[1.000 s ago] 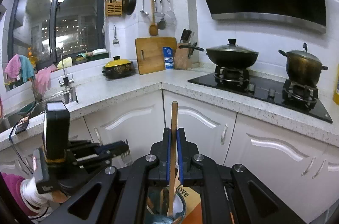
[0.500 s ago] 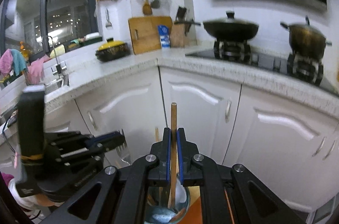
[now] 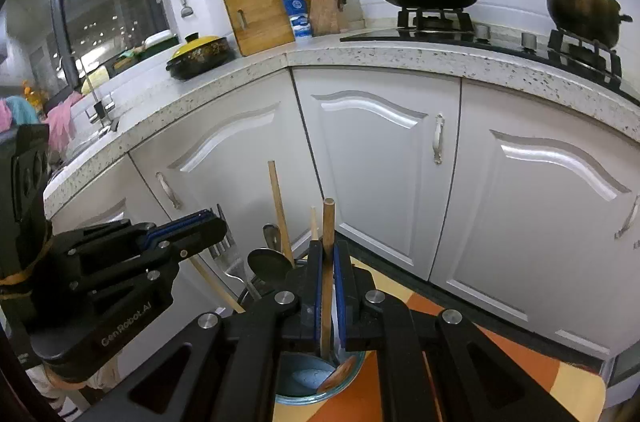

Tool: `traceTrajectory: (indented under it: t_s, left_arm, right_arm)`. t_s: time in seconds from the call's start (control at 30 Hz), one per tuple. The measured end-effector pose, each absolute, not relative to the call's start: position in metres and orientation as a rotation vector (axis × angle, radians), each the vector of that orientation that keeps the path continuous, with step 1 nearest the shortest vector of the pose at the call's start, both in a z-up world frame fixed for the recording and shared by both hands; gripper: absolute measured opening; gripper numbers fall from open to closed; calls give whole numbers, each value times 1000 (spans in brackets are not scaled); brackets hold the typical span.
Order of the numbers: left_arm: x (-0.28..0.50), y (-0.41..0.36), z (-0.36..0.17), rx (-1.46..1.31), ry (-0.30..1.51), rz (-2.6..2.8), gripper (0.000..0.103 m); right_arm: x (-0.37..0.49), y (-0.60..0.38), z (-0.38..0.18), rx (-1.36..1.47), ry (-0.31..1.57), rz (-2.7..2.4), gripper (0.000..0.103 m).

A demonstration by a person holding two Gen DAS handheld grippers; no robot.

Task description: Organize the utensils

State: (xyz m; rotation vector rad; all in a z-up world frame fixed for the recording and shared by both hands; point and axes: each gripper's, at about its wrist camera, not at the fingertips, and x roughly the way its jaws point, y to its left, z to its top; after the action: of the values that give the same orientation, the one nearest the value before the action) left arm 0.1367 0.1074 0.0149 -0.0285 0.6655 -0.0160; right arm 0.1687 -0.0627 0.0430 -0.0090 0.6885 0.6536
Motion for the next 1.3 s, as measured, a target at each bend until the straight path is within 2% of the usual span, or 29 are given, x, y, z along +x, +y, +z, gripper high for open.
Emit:
traceTrajectory:
  t_s: [0.07,0.13,0.17,0.27,0.33,0.53,0.77,0.83,1.3]
  left_arm:
    - [137,108,15,-43,677,-22,3]
    - [136,108,14,-48,680,-20,3]
    - [135,108,14,-48,680,-19,3]
    - [133,108,15,-56,680,-16,13]
    - [131,108,16,-61,677,-14,29]
    - [124,108,23,-65,659,-18,40]
    - [109,106,31,-74,632,-10,46]
    - [102,105,32,-79,628,-5,47]
    - [58,88,26,-126,656,-15,47]
  right_arm:
    - [170,-65,43,8,694,649,8]
    - [170,-68,44,12,699,640,24]
    - [169,-69,44,15,698,638,26]
    - [165,-73,44,17,701,636,27]
    - [162,-74,44,13,703,632,27]
    - [153,-79,43,8,708,622,27]
    - [135,-87,44,17,701,614,31]
    - [128,-90,45,23,694,608,34]
    - [77,-100,47,16,646,481,39]
